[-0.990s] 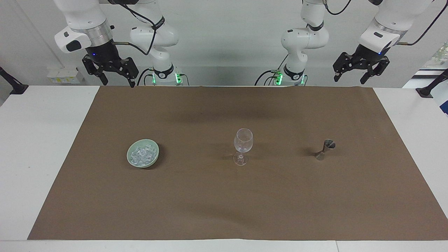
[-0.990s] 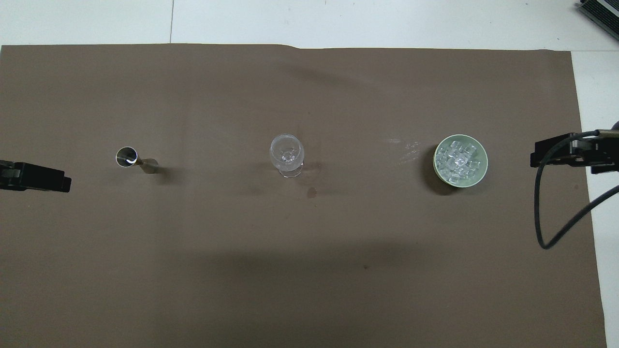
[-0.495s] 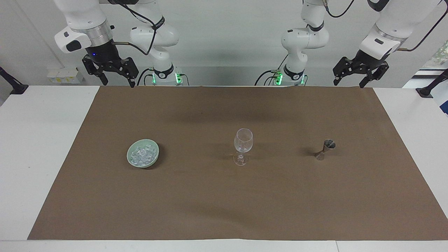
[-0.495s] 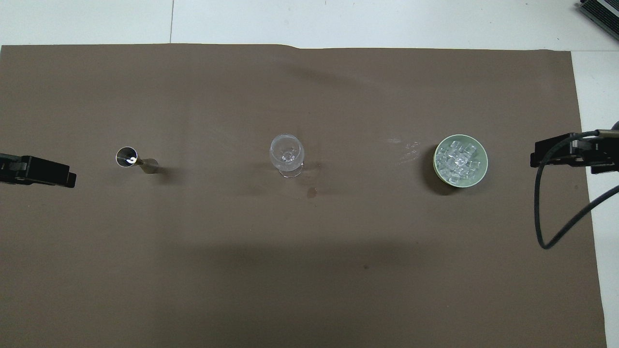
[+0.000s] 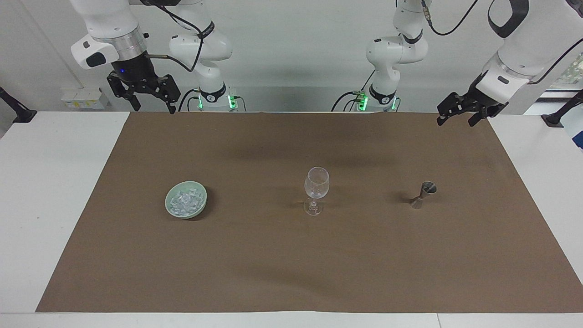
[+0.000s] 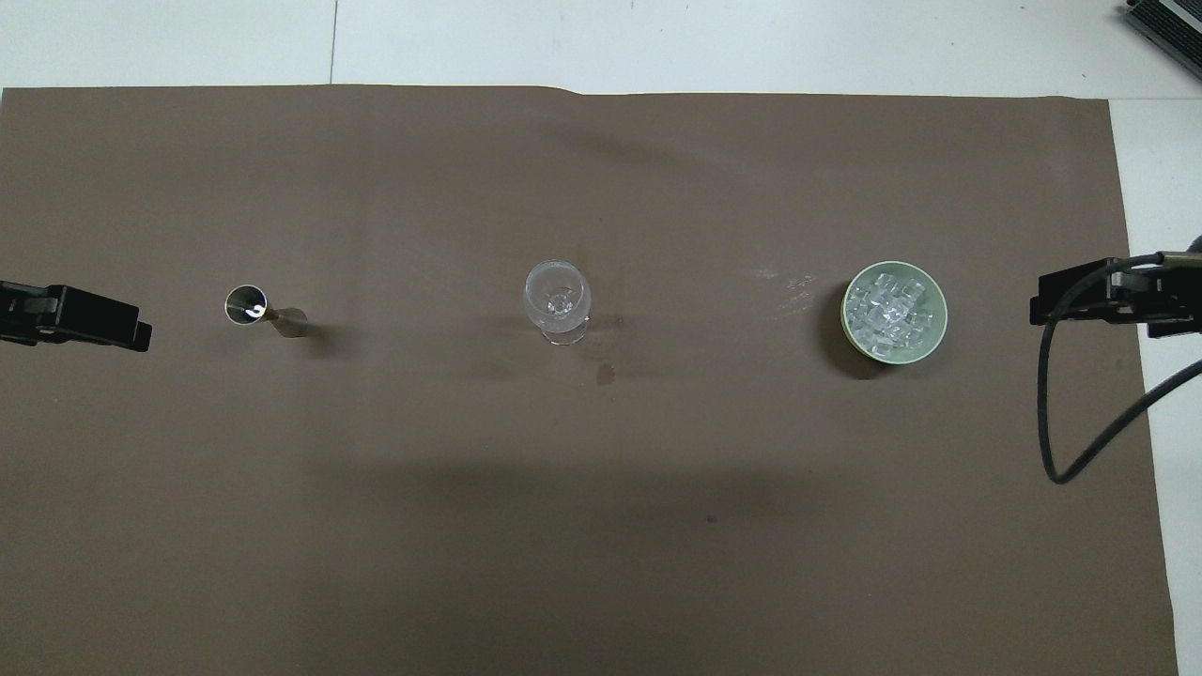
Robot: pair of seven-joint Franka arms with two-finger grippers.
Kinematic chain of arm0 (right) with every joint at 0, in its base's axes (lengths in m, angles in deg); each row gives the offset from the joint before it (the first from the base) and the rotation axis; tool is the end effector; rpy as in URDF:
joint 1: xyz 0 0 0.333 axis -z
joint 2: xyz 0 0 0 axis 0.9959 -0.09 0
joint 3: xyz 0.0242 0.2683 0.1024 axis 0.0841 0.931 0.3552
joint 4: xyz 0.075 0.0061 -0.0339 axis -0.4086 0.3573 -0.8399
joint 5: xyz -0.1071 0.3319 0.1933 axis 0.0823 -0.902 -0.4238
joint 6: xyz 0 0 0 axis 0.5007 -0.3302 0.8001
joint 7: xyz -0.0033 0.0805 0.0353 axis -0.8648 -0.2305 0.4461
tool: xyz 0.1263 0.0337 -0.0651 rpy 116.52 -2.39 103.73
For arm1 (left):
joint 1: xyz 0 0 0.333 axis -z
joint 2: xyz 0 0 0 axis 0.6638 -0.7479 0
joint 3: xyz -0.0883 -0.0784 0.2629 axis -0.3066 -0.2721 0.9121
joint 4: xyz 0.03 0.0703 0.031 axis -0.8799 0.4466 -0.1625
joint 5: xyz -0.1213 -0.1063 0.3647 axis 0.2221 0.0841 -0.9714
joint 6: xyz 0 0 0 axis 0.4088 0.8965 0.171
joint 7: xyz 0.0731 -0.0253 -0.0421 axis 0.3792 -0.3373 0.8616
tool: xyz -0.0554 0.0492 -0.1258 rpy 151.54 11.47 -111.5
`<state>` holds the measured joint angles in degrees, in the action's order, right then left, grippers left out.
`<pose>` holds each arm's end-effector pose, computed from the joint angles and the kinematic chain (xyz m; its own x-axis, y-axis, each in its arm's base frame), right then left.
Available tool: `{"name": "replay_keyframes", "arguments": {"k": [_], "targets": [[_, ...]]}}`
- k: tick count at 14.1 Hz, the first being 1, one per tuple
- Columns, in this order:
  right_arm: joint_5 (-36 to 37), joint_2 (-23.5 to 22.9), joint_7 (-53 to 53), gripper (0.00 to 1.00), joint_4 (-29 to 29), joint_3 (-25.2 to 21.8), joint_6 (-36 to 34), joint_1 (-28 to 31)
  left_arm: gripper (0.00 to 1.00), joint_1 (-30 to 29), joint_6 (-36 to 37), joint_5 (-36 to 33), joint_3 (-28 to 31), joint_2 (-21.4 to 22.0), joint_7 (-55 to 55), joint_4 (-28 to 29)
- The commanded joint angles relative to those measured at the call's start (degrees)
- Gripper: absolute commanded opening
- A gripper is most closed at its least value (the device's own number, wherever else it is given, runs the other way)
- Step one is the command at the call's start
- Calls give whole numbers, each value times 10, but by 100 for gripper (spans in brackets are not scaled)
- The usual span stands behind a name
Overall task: Pour wine and add ice with both arms
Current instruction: 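Move the left gripper open toward the small dark metal cup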
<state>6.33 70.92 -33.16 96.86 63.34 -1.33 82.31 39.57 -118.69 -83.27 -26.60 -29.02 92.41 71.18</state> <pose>0.5448 0.0171 0.5974 0.9917 -0.1276 0.0181 -0.1277 -0.9918 0.0033 0.5597 -0.0275 0.5510 0.9864 0.0609 -0.1527 0.0758 -0.9927 0.0942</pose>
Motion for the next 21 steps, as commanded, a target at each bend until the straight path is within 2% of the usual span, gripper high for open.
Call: {"name": "replay_keyframes", "arguments": {"k": [1, 5, 10, 12, 17, 21], "targets": [[-1, 2, 15, 100, 1, 1, -2, 6, 100, -5, 30, 24, 17, -37, 87, -41], [-1, 2, 14, 100, 1, 1, -2, 6, 100, -6, 37, 44, 39, -56, 220, -41], [-1, 2, 14, 100, 1, 1, -2, 6, 100, -14, 43, 102, 63, -84, 315, -42], [-1, 1, 14, 100, 1, 1, -2, 7, 100, -12, 43, 147, 85, -95, 360, -42], [-1, 2, 14, 100, 1, 1, -2, 6, 100, -14, 77, 162, 92, -141, 408, -72], [-1, 2, 14, 100, 1, 1, -2, 6, 100, -24, 85, 202, 115, -165, 517, -82]]}}
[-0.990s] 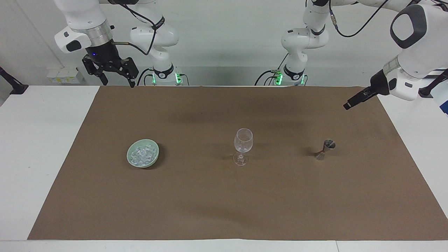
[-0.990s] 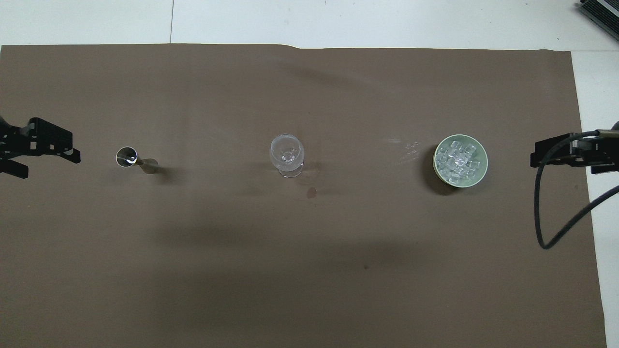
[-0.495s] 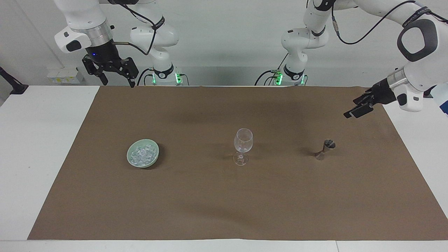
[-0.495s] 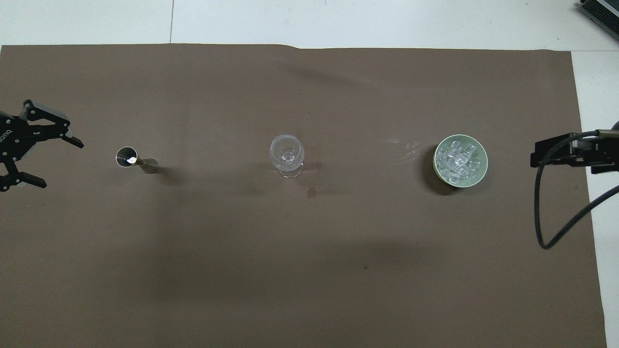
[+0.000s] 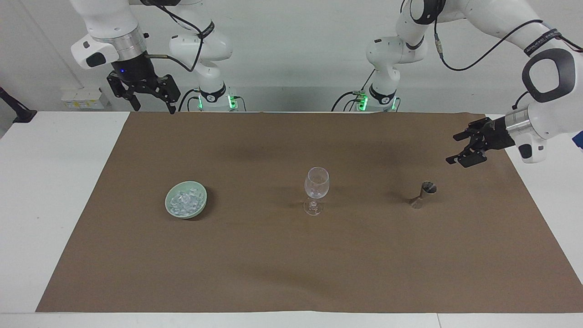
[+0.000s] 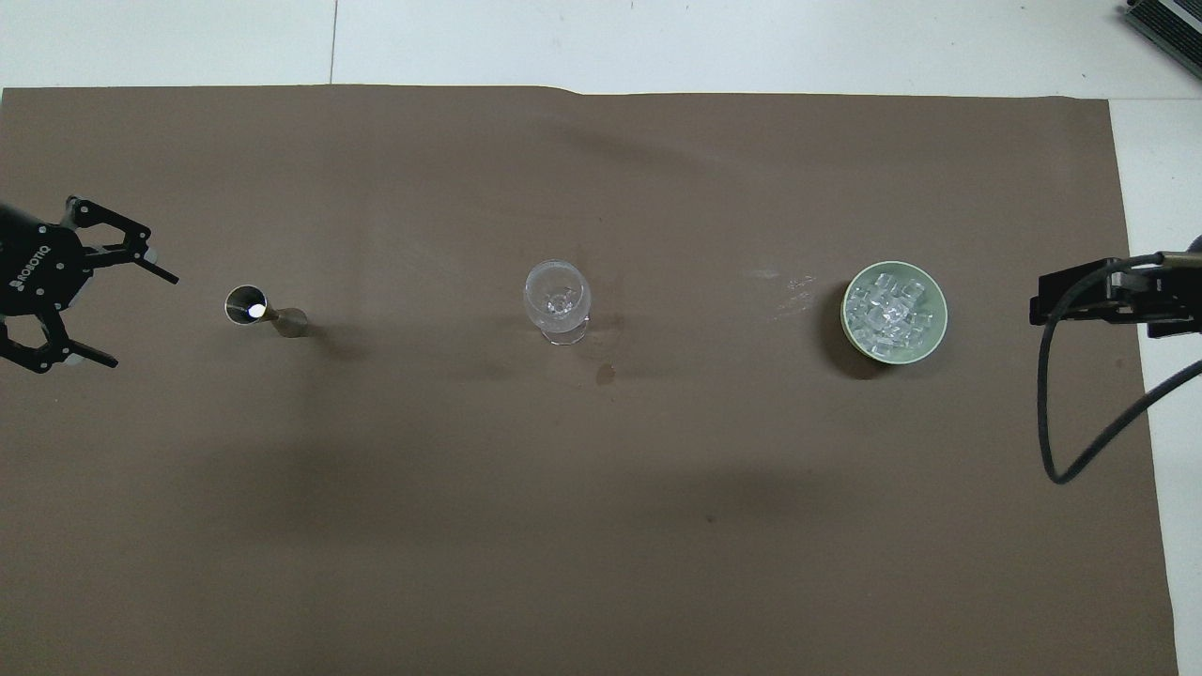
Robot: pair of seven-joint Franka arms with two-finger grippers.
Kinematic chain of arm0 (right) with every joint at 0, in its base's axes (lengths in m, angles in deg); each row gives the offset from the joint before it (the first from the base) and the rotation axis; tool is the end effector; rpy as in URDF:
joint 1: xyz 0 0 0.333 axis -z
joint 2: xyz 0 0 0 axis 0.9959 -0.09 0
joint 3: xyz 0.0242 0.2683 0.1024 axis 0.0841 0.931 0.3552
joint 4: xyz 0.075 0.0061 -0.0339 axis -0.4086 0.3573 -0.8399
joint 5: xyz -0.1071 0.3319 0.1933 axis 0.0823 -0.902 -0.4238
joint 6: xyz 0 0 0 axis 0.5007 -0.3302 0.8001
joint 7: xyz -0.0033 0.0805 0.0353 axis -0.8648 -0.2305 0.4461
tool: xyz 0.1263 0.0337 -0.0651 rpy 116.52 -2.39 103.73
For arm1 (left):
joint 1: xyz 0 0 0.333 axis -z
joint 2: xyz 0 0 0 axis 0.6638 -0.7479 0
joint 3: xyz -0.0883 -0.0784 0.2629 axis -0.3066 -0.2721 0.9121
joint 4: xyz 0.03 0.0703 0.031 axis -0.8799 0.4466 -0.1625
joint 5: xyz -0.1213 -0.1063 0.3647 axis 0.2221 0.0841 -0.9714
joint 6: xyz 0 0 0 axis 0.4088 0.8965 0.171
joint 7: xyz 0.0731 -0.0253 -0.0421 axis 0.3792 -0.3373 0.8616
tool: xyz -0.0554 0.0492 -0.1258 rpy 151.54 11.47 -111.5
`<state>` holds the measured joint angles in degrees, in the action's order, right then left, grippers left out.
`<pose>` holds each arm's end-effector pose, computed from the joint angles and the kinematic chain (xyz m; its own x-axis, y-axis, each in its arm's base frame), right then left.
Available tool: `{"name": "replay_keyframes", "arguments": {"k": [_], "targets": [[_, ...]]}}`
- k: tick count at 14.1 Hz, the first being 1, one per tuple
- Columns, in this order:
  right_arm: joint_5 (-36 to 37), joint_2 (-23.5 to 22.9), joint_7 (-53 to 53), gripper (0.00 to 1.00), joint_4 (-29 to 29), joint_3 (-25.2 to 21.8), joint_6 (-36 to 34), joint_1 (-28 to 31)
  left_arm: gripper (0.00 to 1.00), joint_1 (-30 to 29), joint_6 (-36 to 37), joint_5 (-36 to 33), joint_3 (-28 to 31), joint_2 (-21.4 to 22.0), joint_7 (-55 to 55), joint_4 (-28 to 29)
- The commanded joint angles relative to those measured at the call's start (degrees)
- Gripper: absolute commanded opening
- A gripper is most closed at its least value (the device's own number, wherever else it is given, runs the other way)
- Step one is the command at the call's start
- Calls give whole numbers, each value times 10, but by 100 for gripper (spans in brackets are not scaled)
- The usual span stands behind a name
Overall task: Pour wine and add ice with both arms
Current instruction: 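Move the left gripper open toward the small dark metal cup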
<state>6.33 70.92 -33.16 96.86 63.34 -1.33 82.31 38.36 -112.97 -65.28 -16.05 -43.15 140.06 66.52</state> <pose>0.5448 0.0171 0.5974 0.9917 -0.1276 0.0181 -0.1277 -0.9918 0.0033 0.5971 0.0339 0.4513 0.3760 0.7688 -0.5173 0.8712 -0.4835 -0.0853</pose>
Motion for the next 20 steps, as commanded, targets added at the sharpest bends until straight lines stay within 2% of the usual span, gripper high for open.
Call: {"name": "replay_keyframes", "arguments": {"k": [1, 5, 9, 11, 17, 20], "targets": [[-1, 2, 14, 100, 1, 1, -2, 6, 100, -19, 33, 29, 10, -31, 41, -38], [-1, 1, 14, 100, 1, 1, -2, 6, 100, -27, 45, 46, 15, -59, 75, -43], [-1, 2, 14, 100, 1, 1, -2, 6, 100, -84, 53, 103, 16, -104, 85, -43], [-1, 2, 14, 100, 1, 1, -2, 6, 100, -85, 49, 110, 17, -107, 88, -41], [-1, 2, 14, 100, 1, 1, -2, 7, 100, -127, 48, 238, 24, -158, 93, -40], [-1, 2, 14, 100, 1, 1, -2, 6, 100, -144, 43, 276, 22, -177, 93, -38]]}}
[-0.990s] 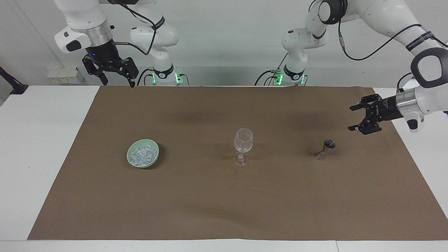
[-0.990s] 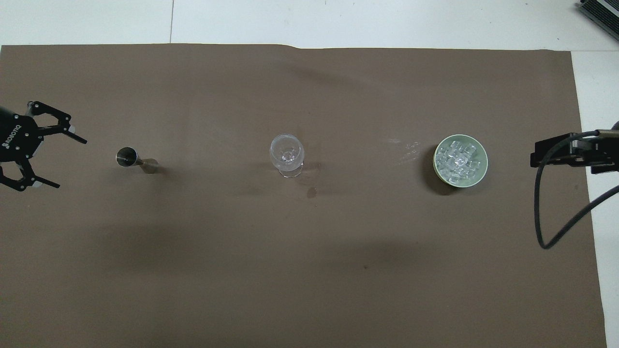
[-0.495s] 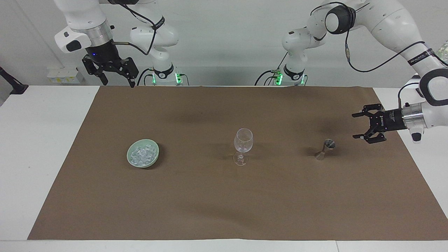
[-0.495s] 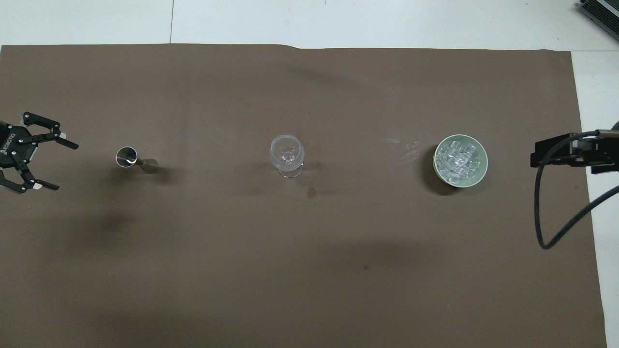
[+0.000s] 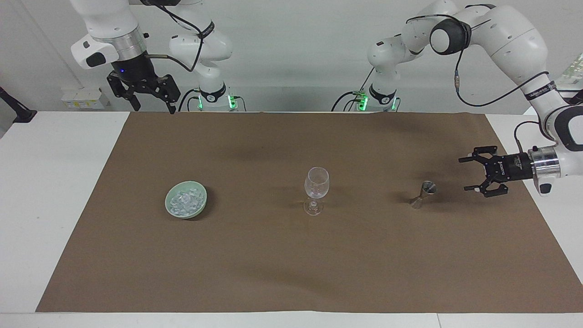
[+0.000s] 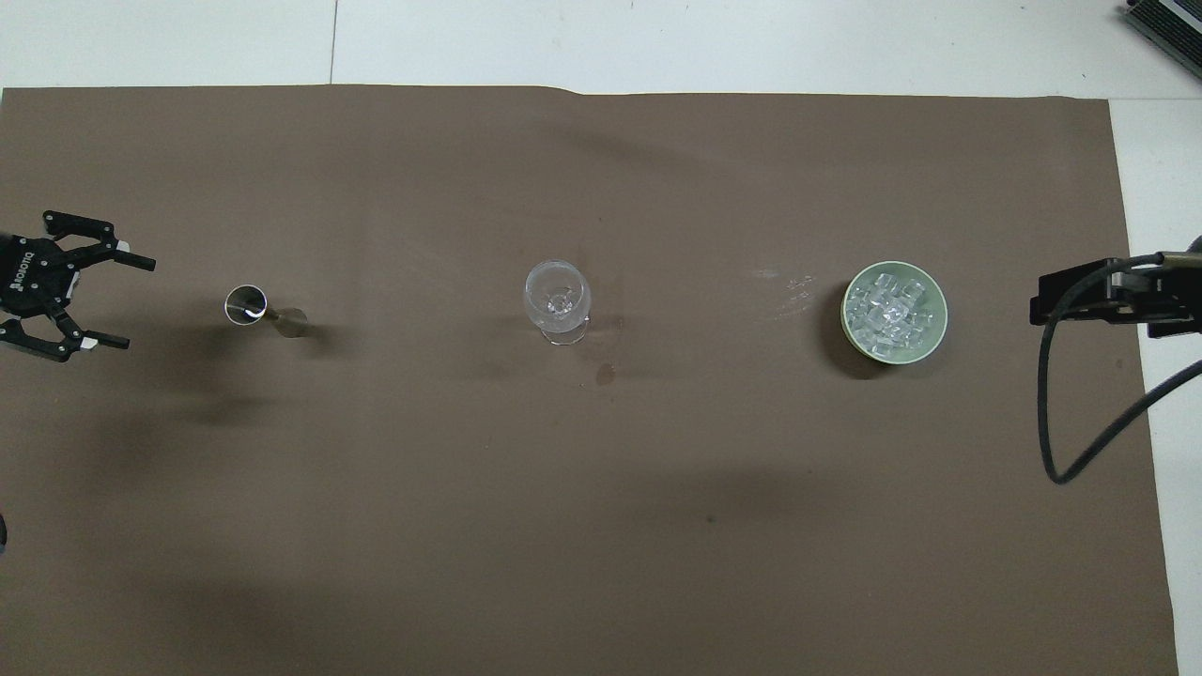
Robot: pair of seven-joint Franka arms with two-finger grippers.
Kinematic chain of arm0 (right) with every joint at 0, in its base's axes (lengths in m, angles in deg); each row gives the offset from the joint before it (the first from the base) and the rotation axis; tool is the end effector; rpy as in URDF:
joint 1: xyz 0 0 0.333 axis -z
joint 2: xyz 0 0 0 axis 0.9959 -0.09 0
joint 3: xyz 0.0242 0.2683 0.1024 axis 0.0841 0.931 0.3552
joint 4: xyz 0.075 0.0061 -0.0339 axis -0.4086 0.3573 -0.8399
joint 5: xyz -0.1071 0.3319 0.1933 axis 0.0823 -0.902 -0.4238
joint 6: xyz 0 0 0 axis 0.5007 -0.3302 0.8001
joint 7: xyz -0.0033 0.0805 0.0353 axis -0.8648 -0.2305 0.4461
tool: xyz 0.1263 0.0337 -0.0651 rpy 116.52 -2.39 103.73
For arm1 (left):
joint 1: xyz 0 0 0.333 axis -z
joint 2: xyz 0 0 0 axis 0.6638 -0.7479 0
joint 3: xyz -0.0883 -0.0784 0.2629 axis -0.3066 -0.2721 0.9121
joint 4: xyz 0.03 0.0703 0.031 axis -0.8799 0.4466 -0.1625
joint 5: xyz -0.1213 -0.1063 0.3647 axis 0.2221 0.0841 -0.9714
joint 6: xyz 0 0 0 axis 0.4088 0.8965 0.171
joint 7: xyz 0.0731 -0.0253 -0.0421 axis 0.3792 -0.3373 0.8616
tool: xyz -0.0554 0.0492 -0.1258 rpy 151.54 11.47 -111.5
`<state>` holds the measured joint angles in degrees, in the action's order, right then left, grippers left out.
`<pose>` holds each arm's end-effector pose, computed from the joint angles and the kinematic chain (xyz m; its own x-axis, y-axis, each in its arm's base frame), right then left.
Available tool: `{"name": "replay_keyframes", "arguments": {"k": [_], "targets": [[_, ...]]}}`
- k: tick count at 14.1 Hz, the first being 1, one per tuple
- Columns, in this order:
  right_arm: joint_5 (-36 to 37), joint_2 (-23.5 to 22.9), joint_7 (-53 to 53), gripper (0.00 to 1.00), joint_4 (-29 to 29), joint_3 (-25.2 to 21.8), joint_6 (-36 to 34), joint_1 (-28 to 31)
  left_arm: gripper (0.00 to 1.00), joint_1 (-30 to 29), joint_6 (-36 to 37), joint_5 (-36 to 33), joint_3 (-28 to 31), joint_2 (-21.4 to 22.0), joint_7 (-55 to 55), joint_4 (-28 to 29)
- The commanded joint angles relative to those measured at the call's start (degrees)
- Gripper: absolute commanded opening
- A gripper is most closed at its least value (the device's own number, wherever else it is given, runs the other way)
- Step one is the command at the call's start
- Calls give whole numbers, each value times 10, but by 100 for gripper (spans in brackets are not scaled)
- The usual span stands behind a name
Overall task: Pour wine and add ice with both arms
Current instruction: 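Move the left gripper open toward the small dark metal cup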
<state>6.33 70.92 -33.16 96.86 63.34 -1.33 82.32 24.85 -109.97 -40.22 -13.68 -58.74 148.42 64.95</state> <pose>0.5448 0.0170 0.5974 0.9916 -0.1278 0.0181 -0.1278 -0.9918 0.0033 0.6139 0.1438 0.3323 -0.1031 0.5524 -0.8272 0.9750 -0.1085 -0.1940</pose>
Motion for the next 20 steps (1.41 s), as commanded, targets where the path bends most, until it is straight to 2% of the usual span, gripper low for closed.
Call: {"name": "replay_keyframes", "arguments": {"k": [1, 9, 13, 18, 20], "targets": [[-1, 2, 14, 100, 1, 1, -2, 7, 100, -17, 8, 42, -3, -25, 10, -21], [-1, 2, 14, 100, 1, 1, -2, 7, 100, -40, -8, 81, -18, -36, 8, 6], [-1, 2, 15, 100, 1, 1, -2, 6, 100, -54, -13, 100, -49, -35, -30, 31], [-1, 2, 14, 100, 1, 1, -2, 6, 100, -29, -26, 120, -57, -39, -55, 50], [-1, 1, 14, 100, 1, 1, -2, 6, 100, -26, -25, 126, -57, -61, -67, 43]]}}
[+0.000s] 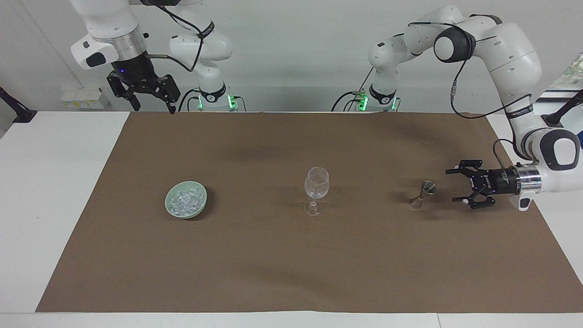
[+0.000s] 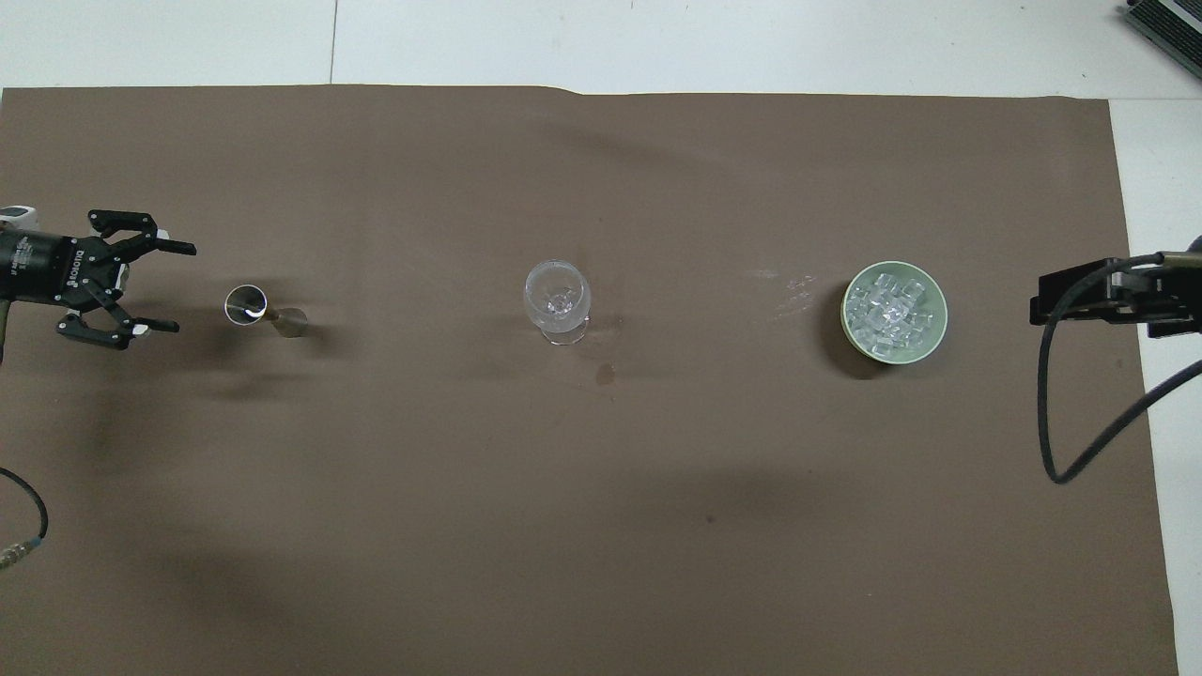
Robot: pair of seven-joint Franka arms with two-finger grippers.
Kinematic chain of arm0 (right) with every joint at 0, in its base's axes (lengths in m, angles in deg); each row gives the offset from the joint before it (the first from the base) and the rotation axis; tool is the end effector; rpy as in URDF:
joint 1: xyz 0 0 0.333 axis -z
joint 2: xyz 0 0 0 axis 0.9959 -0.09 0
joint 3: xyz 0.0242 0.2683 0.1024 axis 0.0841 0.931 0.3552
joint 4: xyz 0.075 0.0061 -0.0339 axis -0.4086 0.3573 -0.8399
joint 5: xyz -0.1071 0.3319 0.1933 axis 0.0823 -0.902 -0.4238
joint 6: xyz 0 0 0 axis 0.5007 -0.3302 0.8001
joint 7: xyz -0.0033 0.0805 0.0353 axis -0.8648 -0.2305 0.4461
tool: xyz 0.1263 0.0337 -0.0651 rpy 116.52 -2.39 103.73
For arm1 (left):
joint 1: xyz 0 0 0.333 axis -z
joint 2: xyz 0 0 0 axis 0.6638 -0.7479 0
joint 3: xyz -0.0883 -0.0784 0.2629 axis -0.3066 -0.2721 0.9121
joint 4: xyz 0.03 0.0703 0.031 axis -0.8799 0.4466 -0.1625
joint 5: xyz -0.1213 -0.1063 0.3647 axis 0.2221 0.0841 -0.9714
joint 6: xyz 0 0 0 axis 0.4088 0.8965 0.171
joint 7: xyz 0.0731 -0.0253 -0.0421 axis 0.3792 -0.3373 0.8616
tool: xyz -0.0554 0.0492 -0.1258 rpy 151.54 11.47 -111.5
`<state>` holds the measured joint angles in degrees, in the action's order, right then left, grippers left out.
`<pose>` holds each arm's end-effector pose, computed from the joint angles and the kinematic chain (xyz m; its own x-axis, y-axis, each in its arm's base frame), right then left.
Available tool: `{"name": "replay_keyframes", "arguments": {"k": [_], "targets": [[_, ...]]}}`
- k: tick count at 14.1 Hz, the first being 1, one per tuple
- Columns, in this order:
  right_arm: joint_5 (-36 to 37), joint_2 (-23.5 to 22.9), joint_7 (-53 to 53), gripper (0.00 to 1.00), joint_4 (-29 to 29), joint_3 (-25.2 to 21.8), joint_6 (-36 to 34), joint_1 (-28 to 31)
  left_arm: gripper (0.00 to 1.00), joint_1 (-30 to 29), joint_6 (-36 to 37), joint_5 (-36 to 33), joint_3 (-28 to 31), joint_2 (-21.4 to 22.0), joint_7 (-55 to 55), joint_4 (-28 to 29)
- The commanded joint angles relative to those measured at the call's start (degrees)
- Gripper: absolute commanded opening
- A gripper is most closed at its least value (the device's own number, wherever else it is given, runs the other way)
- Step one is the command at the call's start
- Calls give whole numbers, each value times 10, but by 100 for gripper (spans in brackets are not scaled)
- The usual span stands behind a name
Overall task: Pour wine and add ice with both arms
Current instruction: 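Move the left gripper open toward the small dark metal cup, then close the left gripper around the small dark metal cup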
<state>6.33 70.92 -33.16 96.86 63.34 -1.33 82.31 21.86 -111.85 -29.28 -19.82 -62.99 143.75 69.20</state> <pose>0.5448 0.0171 0.5974 0.9917 -0.1276 0.0181 -0.1277 -0.9918 0.0033 0.6251 0.1059 0.2826 -0.0832 0.3133 -0.9460 0.9866 -0.1079 -0.1225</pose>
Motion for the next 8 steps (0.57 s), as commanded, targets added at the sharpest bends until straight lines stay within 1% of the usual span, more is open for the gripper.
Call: {"name": "replay_keyframes", "arguments": {"k": [1, 4, 8], "targets": [[-1, 2, 14, 100, 1, 1, -2, 6, 100, 1, -4, 16, 4, -26, -27, -1], [-1, 1, 14, 100, 1, 1, -2, 6, 100, -22, 25, 15, 3, -69, -60, -22], [-1, 2, 14, 100, 1, 1, -2, 6, 100, -19, 24, 43, 1, -73, -85, -4]]}}
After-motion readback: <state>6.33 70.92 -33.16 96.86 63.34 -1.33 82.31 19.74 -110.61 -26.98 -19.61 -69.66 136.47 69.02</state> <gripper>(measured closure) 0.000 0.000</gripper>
